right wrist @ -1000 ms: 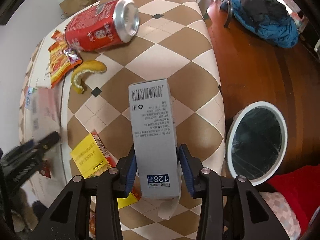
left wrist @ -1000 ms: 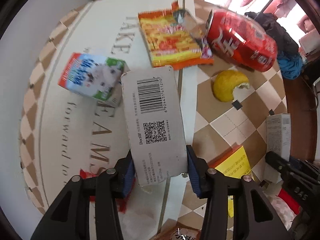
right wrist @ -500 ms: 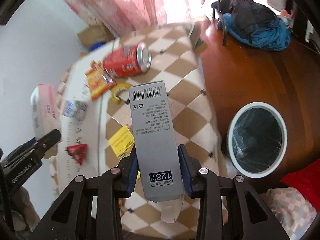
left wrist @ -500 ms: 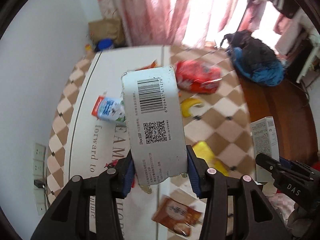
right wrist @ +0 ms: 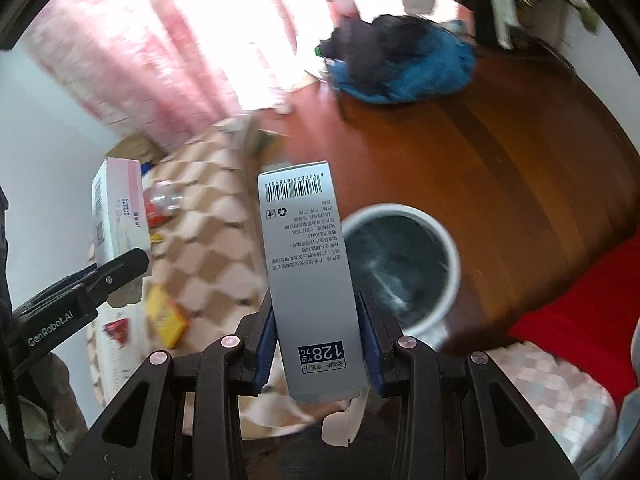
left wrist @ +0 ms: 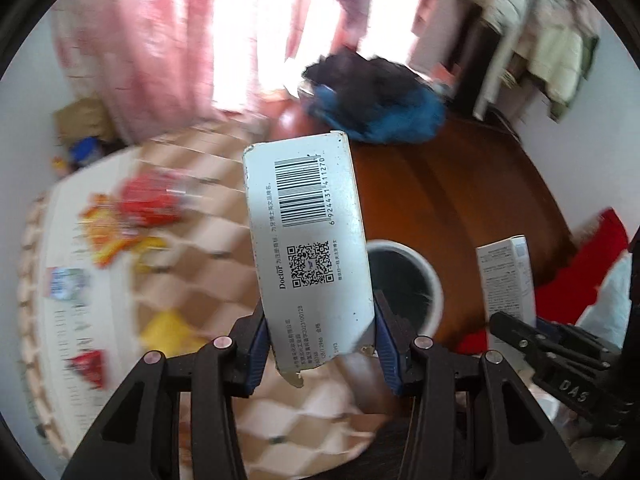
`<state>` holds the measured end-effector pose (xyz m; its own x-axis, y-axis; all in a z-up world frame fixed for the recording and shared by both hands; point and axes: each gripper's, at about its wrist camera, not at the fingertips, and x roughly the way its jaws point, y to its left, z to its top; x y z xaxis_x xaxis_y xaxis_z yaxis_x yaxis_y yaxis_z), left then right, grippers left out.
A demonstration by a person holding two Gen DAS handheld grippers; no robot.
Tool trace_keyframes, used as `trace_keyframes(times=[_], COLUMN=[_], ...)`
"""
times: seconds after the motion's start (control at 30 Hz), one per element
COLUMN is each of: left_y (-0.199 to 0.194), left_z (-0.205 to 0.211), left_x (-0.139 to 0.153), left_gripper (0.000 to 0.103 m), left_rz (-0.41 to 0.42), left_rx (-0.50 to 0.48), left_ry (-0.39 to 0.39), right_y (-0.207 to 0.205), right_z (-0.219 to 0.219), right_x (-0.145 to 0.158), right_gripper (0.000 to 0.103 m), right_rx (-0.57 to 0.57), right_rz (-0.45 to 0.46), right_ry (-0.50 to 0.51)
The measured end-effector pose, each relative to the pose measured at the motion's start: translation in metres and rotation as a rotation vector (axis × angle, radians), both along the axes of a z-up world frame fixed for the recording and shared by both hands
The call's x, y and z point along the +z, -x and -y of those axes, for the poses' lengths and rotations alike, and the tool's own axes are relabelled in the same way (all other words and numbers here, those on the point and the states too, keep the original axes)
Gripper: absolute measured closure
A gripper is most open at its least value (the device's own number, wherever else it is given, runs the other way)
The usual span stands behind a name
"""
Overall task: Collect trash
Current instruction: 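Carry both boxes over the white bin and open both tools to drop them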
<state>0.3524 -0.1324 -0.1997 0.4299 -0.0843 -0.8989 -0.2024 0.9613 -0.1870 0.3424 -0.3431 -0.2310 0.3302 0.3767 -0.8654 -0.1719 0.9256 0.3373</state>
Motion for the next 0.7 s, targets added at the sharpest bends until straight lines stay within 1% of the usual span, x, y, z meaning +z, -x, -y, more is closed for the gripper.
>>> trace_keyframes(times=[0.13,0.2,0.23,0.27,0.3,0.33,0.37,0.43,0.47,0.5,0.53,0.57,0.63,0.67,0.7], left_y=[-0.044,-0.065,-0.076,-0.085,-0.095,-0.104,-0.112,-0.128,-0.136,-0.139,-0.143,-0.147,-0.146,-0.145,-0.144], left_z=[0.047,0.063,0.071,0.077,0.081,0.086,0.087,0.09,0.09,0.095,0.095,0.093,0.094,0.093,0.092], left_x=[-0.043,-0.068,-0.081,-0.092,-0.105,-0.117,-0.129,-0.15,-0.16,-0.164,-0.17,-0.175,-0.178,-0.178,-0.178], left_gripper=[0.061,0.06,0.06,0.06,0.06,0.06,0.059,0.057,0.055,0.055,0.047,0.029,0.009,0.008,0.008], left_rz=[-0.077,-0.125,-0.155,-0.182,-0.212,-0.241,-0.268,-0.308,-0.333,-0.346,-0.358,-0.372,-0.379,-0.378,-0.378], left_rx=[-0.076,-0.107,-0.121,-0.135,-0.144,-0.145,-0.145,-0.14,-0.138,-0.135,-0.126,-0.113,-0.089,-0.079,-0.074], left_ry=[0.071,0.091,0.095,0.105,0.126,0.137,0.142,0.142,0.142,0.139,0.132,0.132,0.115,0.096,0.073], right_y=[-0.023,-0.034,-0.042,-0.048,-0.053,-0.061,-0.065,-0.079,-0.084,-0.09,-0.097,-0.101,-0.113,-0.117,-0.12], right_z=[0.036,0.047,0.054,0.058,0.061,0.065,0.07,0.076,0.077,0.079,0.08,0.081,0.084,0.084,0.084], right_x=[-0.042,-0.066,-0.084,-0.094,-0.107,-0.124,-0.133,-0.16,-0.168,-0.178,-0.189,-0.198,-0.215,-0.22,-0.224], right_gripper=[0.064,0.064,0.064,0.064,0.064,0.064,0.064,0.064,0.064,0.064,0.063,0.063,0.045,0.024,0.013], right_rx=[-0.041,-0.063,-0.074,-0.079,-0.087,-0.092,-0.095,-0.102,-0.107,-0.115,-0.117,-0.119,-0.138,-0.147,-0.156], right_rz=[-0.06,-0.088,-0.118,-0.135,-0.153,-0.177,-0.19,-0.224,-0.232,-0.241,-0.25,-0.26,-0.292,-0.3,-0.306], right_ry=[-0.027,-0.022,-0.027,-0.026,-0.023,-0.02,-0.016,-0.026,-0.026,-0.026,-0.039,-0.048,-0.066,-0.072,-0.073])
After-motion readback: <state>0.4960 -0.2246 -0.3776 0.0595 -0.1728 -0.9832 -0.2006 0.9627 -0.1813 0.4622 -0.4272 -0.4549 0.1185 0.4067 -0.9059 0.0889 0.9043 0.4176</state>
